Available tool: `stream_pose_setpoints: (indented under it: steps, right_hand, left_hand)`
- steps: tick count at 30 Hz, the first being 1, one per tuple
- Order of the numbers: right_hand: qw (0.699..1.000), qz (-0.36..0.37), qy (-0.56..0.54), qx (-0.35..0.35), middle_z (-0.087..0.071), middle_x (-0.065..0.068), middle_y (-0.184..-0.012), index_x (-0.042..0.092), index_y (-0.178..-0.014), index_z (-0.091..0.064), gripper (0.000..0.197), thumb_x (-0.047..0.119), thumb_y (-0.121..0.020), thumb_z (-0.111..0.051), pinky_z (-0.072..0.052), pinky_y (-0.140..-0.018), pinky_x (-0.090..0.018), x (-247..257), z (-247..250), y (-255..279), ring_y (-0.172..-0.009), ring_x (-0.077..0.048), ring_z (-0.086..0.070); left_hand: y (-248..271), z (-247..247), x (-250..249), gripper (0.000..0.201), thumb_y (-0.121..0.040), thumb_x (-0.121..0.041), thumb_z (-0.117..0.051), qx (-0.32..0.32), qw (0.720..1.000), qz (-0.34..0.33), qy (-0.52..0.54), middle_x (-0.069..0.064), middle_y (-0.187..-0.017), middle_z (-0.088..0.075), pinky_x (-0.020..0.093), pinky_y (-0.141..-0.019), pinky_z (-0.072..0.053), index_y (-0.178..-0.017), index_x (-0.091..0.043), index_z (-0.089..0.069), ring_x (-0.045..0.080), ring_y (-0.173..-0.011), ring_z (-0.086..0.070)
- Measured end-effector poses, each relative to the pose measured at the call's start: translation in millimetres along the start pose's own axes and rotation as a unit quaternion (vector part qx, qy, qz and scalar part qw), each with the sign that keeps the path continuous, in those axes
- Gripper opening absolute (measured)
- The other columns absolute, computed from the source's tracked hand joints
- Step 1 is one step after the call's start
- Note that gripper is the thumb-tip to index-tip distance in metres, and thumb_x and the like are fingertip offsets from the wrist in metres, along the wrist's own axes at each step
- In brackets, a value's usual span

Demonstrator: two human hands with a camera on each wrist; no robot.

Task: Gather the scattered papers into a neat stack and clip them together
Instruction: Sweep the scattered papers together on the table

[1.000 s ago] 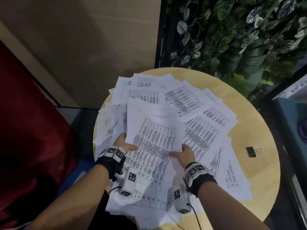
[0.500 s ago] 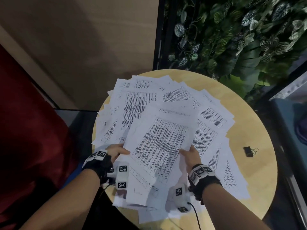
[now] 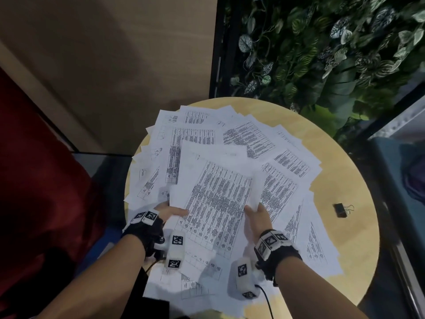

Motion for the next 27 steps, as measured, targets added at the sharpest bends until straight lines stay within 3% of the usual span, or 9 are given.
stream_pose_setpoints:
  steps: [3, 5, 8, 10, 12, 16, 22, 25, 27]
  right_hand:
    - [0.996, 0.039, 0.076, -0.019, -0.063, -0.013, -0.116, 0.005, -0.125, -0.052, 0.035, 0.017, -0.092, -0.053, -0.050, -0.089, -0.041, 3, 5, -4, -0.099, -0.028, -0.060]
    - [0.986, 0.034, 0.124, -0.110, -0.060, -0.013, -0.122, 0.013, -0.124, -0.055, 0.038, 0.026, -0.088, -0.058, -0.050, -0.092, -0.045, 4, 29, -12, -0.104, -0.030, -0.059]
    - [0.937, -0.135, 0.155, -0.282, -0.045, -0.015, -0.133, 0.020, -0.129, -0.048, 0.058, 0.037, -0.078, -0.068, -0.041, -0.099, -0.050, -18, 81, -15, -0.120, -0.036, -0.044]
    - [0.907, -0.217, 0.181, -0.312, -0.039, -0.013, -0.133, 0.018, -0.129, -0.040, 0.073, 0.049, -0.070, -0.070, -0.038, -0.099, -0.052, -32, 100, -9, -0.121, -0.035, -0.038]
    - [0.911, -0.229, 0.204, -0.274, -0.034, -0.013, -0.137, 0.015, -0.131, -0.037, 0.084, 0.060, -0.067, -0.065, -0.035, -0.098, -0.054, -38, 102, -15, -0.126, -0.037, -0.033]
    - [0.924, -0.213, 0.277, -0.154, -0.042, -0.014, -0.130, 0.018, -0.117, -0.058, 0.079, 0.065, -0.053, -0.063, -0.038, -0.098, -0.052, -32, 90, -38, -0.119, -0.037, -0.043]
    - [0.948, -0.178, 0.197, -0.178, -0.027, -0.016, -0.143, 0.015, -0.143, -0.021, 0.097, 0.043, -0.069, -0.077, -0.043, -0.091, -0.046, -26, 82, -35, -0.125, -0.039, -0.042]
    - [0.938, -0.234, 0.206, -0.153, -0.051, -0.013, -0.122, 0.007, -0.122, -0.047, 0.090, 0.056, -0.053, -0.075, -0.045, -0.086, -0.038, -28, 77, -24, -0.107, -0.031, -0.054]
    - [0.925, -0.239, 0.239, -0.172, -0.048, -0.013, -0.112, 0.011, -0.104, -0.055, 0.077, 0.058, -0.047, -0.075, -0.040, -0.092, -0.042, -26, 79, -23, -0.107, -0.031, -0.047]
  left_hand:
    - [-5, -9, 3, 0.062, -0.080, -0.018, -0.069, 0.033, 0.993, 0.006, -0.111, 0.012, -0.136, -0.053, 0.045, -0.113, -0.029, -0.135, -0.006, -0.044, 0.030, -0.128, -0.046]
    - [-11, -1, -5, 0.059, -0.082, -0.011, -0.067, 0.000, 0.990, -0.017, -0.138, 0.015, -0.138, -0.050, 0.044, -0.112, -0.030, -0.135, -0.002, -0.043, 0.029, -0.128, -0.046]
    - [-9, 27, -15, 0.054, -0.082, -0.005, -0.066, -0.053, 0.990, -0.025, -0.128, 0.020, -0.134, -0.052, 0.043, -0.109, -0.033, -0.131, 0.005, -0.046, 0.034, -0.126, -0.047]
    - [-12, 44, -14, 0.055, -0.080, -0.005, -0.068, -0.079, 0.988, -0.022, -0.128, 0.019, -0.134, -0.052, 0.044, -0.109, -0.034, -0.130, 0.006, -0.046, 0.034, -0.125, -0.048]
    - [-14, 45, -12, 0.057, -0.080, -0.006, -0.068, -0.093, 0.986, -0.018, -0.135, 0.019, -0.138, -0.049, 0.045, -0.110, -0.033, -0.131, 0.006, -0.046, 0.034, -0.126, -0.047]
    - [-18, 27, -5, 0.055, -0.089, -0.020, -0.059, -0.112, 0.953, 0.036, -0.278, 0.015, -0.142, -0.045, 0.032, -0.107, -0.034, -0.136, 0.002, -0.040, 0.030, -0.129, -0.045]
    - [-15, 9, -6, 0.053, -0.095, -0.021, -0.050, -0.105, 0.936, 0.064, -0.331, 0.015, -0.145, -0.041, 0.027, -0.106, -0.033, -0.140, 0.003, -0.034, 0.026, -0.132, -0.042]
    - [-9, 10, -11, 0.060, -0.095, -0.036, -0.045, -0.129, 0.926, 0.060, -0.350, 0.013, -0.148, -0.036, 0.030, -0.110, -0.030, -0.142, -0.001, -0.030, 0.026, -0.135, -0.037]
    - [-7, 8, -12, 0.060, -0.097, -0.038, -0.040, -0.131, 0.915, 0.052, -0.379, 0.014, -0.149, -0.033, 0.030, -0.111, -0.029, -0.144, -0.003, -0.028, 0.026, -0.137, -0.035]
Point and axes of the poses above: each hand's wrist, its own y-axis away from the middle knuckle, its own z-axis out of the back of the hand, x = y × z, the point moved 7 cm from there along -y, towards the middle knuckle
